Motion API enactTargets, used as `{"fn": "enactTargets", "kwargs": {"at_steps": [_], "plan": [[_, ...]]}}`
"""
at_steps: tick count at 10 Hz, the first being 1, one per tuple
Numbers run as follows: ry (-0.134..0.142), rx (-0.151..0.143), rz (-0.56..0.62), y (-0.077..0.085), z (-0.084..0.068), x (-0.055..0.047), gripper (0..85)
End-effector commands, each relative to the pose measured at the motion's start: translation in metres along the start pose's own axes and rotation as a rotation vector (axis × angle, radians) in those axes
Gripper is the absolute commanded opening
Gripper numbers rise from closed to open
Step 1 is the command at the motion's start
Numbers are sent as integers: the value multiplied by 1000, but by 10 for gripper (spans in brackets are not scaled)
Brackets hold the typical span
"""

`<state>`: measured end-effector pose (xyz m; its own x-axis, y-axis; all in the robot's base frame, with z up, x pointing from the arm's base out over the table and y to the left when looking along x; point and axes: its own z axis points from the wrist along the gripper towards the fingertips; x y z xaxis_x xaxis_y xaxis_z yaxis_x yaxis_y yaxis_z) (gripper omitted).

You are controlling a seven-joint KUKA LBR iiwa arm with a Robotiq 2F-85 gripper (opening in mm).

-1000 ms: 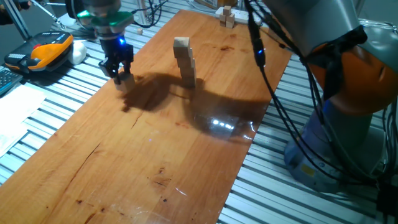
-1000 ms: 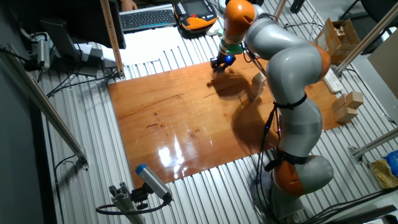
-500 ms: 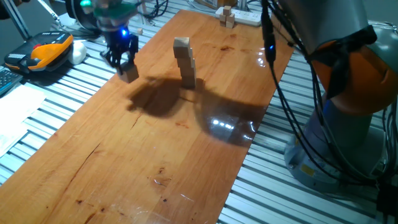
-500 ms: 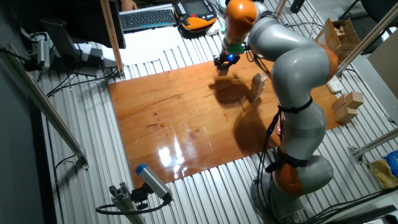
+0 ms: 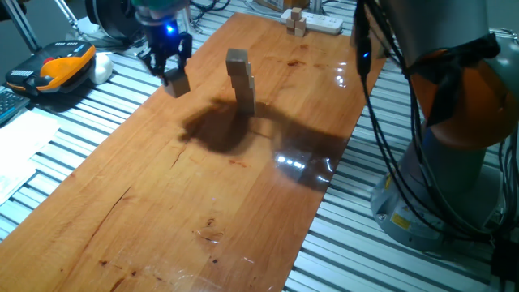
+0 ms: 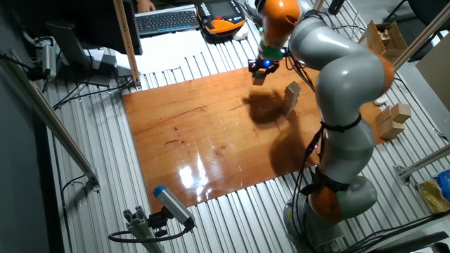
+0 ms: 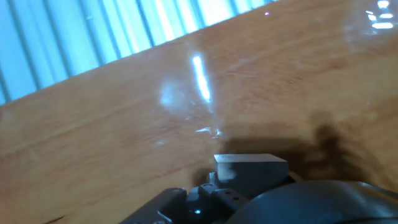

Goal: Stack the blocks in a vertical line of five

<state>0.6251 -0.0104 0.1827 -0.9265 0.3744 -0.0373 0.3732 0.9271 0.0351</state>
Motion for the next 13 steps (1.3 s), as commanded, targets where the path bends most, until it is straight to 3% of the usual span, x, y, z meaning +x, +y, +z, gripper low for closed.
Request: {"fn": "enactTargets", "kwargs": {"at_steps": [1,3,5,6,8,10,13], "plan": [[-15,3,136,-10,-3,5,0],[-21,2,260,-14,-8,11,0],[-7,-21,355,-11,-14,18,0],[-5,-19,392,-8,-18,21,0],[-18,19,409,-4,-31,28,0],[-4,7,401,-8,-45,29,0],[-5,0,396,-20,-54,31,0]]}}
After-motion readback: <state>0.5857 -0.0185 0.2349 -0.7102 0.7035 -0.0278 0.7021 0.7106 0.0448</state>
